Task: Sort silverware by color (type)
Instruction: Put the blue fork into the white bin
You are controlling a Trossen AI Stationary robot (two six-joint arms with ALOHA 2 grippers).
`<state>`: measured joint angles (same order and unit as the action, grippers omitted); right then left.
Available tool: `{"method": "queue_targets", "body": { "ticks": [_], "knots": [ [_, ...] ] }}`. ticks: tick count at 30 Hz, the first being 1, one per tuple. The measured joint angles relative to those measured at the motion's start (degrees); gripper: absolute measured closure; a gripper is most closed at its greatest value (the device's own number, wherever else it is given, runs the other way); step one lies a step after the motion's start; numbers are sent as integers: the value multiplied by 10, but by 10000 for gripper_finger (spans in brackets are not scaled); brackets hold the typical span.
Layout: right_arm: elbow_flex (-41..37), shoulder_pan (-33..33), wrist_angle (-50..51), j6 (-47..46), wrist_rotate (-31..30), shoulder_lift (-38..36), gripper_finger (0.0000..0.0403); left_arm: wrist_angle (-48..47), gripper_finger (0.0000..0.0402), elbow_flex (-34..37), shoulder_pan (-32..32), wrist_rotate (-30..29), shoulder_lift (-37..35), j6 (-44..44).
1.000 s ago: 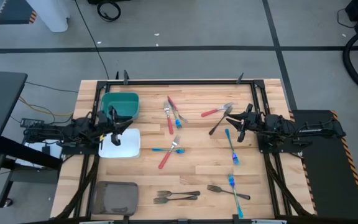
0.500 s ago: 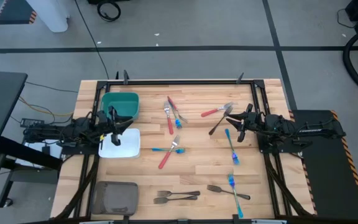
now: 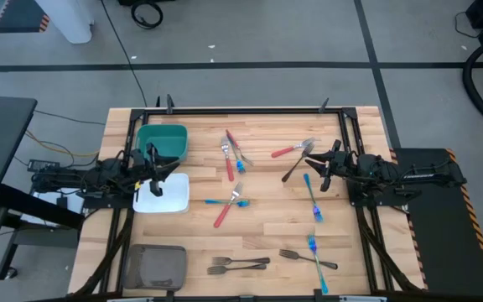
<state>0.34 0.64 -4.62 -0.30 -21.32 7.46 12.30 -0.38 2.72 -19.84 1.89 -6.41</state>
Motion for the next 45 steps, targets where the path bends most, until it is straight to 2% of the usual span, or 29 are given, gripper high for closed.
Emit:
{"method": "queue_targets", "body": {
  "ticks": [17,26,33,38,45],
  "knots": [
    [0,0,0,0,0,0,307,-20,296,0,0,0,0,-22],
    [0,0,0,0,0,0,307,7,296,0,0,-11,0,10],
    [0,0,0,0,0,0,307,-20,272,0,0,-6,2,11],
    [0,0,0,0,0,0,307,37,251,0,0,-8,17,10],
    [0,0,0,0,0,0,307,99,256,0,0,-8,46,3]
  ]
}}
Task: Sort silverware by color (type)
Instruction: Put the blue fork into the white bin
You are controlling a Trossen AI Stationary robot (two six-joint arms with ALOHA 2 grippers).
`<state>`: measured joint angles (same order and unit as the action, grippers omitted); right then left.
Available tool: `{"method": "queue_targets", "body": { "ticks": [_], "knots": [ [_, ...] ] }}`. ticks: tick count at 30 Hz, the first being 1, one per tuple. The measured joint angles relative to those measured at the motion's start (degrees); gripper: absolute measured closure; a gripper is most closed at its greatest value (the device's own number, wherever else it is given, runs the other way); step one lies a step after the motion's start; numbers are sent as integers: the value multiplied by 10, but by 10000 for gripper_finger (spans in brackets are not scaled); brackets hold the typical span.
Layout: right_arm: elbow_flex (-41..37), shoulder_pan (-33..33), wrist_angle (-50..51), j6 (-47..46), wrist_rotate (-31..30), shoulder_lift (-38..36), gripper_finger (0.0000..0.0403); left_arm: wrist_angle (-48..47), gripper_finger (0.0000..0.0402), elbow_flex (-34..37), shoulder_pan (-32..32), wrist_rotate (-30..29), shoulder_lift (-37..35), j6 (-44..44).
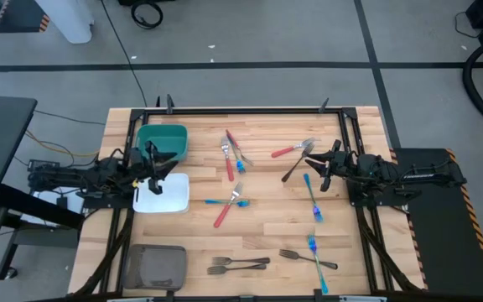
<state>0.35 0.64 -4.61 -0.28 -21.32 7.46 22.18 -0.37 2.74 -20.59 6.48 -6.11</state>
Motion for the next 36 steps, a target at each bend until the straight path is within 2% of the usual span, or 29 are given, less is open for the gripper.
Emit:
{"method": "queue_targets", "body": {
  "ticks": [3,7,14,21,24,28,36],
  "knots": [
    [0,0,0,0,0,0,307,-1,259,-12,0,12,24,-14],
    [0,0,0,0,0,0,307,1,259,-66,0,30,82,-20],
    [0,0,0,0,0,0,307,-98,260,-216,-1,23,235,44],
    [0,0,0,0,0,0,307,-112,260,-314,-1,23,378,38],
    [0,0,0,0,0,0,307,-117,260,-332,1,23,430,34],
    [0,0,0,0,0,0,307,-109,260,-342,1,38,486,-15],
    [0,0,0,0,0,0,307,-89,260,-343,2,102,596,-53]
  ]
}}
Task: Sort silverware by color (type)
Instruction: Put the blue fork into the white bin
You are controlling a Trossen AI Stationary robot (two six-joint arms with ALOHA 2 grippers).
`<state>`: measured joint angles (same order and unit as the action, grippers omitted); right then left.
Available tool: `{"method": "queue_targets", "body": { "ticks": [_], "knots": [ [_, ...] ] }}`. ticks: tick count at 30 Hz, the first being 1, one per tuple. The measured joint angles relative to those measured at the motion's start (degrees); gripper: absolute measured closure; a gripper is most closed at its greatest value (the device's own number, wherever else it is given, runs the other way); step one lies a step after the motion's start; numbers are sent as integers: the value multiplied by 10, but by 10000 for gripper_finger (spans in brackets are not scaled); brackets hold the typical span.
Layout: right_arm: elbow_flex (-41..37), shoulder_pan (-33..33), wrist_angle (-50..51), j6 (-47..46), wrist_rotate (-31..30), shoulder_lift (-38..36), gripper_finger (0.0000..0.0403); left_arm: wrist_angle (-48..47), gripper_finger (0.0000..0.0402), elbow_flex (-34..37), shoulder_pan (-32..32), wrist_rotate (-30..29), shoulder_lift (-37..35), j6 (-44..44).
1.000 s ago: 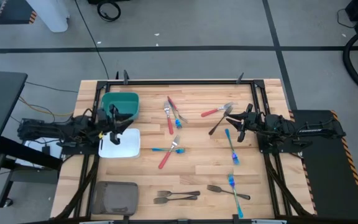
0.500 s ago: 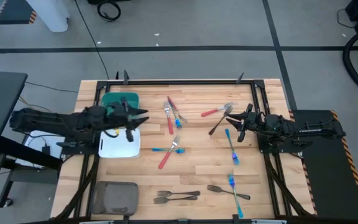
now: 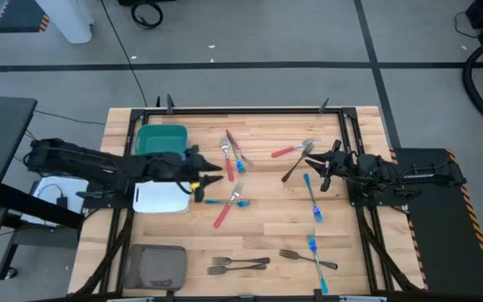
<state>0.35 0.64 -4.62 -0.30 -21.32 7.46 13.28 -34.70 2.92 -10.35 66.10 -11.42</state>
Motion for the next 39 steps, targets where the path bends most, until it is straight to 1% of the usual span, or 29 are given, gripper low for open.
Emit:
{"method": "queue_targets", "body": {
  "ticks": [3,6,9,12,24,31,35,39],
  "knots": [
    [0,0,0,0,0,0,307,22,260,0,6,1,41,8],
    [0,0,0,0,0,0,307,43,260,0,17,1,77,39],
    [0,0,0,0,0,0,307,49,260,0,31,2,104,72],
    [0,0,0,0,0,0,307,53,260,0,44,1,123,80],
    [0,0,0,0,0,0,307,52,260,0,57,2,196,67],
    [0,0,0,0,0,0,307,48,260,0,57,2,235,32],
    [0,0,0,0,0,0,307,46,260,0,57,3,246,23],
    [0,0,0,0,0,0,307,33,260,0,57,21,247,11]
  ]
}}
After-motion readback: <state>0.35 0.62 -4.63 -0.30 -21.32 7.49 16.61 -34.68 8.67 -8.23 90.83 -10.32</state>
